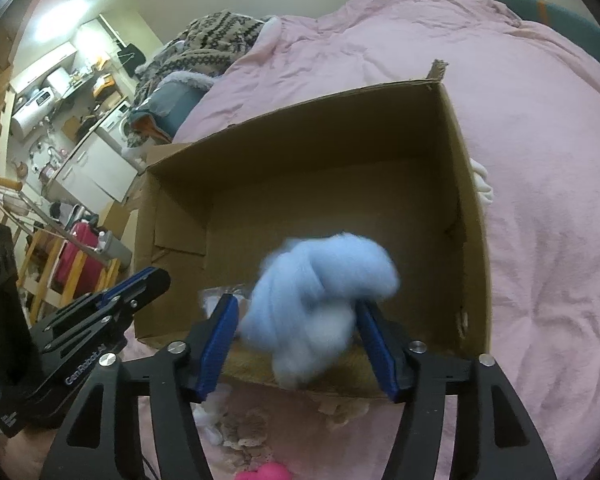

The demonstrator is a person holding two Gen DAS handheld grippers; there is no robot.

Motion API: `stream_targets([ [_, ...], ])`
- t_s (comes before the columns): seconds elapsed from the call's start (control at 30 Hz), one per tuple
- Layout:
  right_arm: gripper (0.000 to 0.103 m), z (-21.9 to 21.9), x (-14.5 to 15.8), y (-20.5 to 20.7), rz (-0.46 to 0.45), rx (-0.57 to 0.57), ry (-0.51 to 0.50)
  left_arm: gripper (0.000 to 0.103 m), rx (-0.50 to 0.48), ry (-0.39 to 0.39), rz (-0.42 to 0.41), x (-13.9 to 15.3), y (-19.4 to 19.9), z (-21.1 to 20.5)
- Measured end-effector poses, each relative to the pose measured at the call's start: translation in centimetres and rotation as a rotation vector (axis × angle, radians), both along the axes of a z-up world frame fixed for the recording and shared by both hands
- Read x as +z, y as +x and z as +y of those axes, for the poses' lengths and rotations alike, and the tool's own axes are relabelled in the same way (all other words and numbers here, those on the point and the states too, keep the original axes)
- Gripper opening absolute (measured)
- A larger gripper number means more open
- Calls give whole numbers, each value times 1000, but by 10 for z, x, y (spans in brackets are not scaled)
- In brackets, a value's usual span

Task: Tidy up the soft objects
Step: 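Carry both items over the box and open both grippers to drop them, then move the right gripper to the pink rubber duck and grasp it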

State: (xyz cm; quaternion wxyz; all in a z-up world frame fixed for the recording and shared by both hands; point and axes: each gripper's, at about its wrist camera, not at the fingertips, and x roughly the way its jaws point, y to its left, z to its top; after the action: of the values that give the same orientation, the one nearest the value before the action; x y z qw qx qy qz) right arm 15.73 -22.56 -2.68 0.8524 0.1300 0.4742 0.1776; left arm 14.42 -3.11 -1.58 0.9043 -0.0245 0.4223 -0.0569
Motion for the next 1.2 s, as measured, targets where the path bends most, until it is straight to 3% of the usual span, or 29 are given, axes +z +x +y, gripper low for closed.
stream_targets([
  [0.03, 75, 0, 1, 0, -1, -4, -4, 12, 1, 1, -1, 0, 0, 0],
  [0.13, 85, -1, 4, -1, -16, -25, -11, 28, 5, 0, 1, 1, -1, 0],
  [0.17, 87, -3, 5, -2, -22, -31, -6, 40, 10, 1, -2, 2, -2, 0],
  [0.2, 93, -4, 7, -2, -27, -37, -4, 58, 15, 1, -6, 4, -3, 0],
  [0.27, 96, -7, 8, -2, -36, -57, -11, 73, 31, -3, -24, 7, -5, 2],
  [0.73, 96, -11, 11, -6, -27, -57, 2, 73, 81, -12, -24, 12, -10, 15],
  [1.2, 96, -11, 22, -34, -36, -43, -31, 73, 90, 26, -28, 22, -45, 20],
])
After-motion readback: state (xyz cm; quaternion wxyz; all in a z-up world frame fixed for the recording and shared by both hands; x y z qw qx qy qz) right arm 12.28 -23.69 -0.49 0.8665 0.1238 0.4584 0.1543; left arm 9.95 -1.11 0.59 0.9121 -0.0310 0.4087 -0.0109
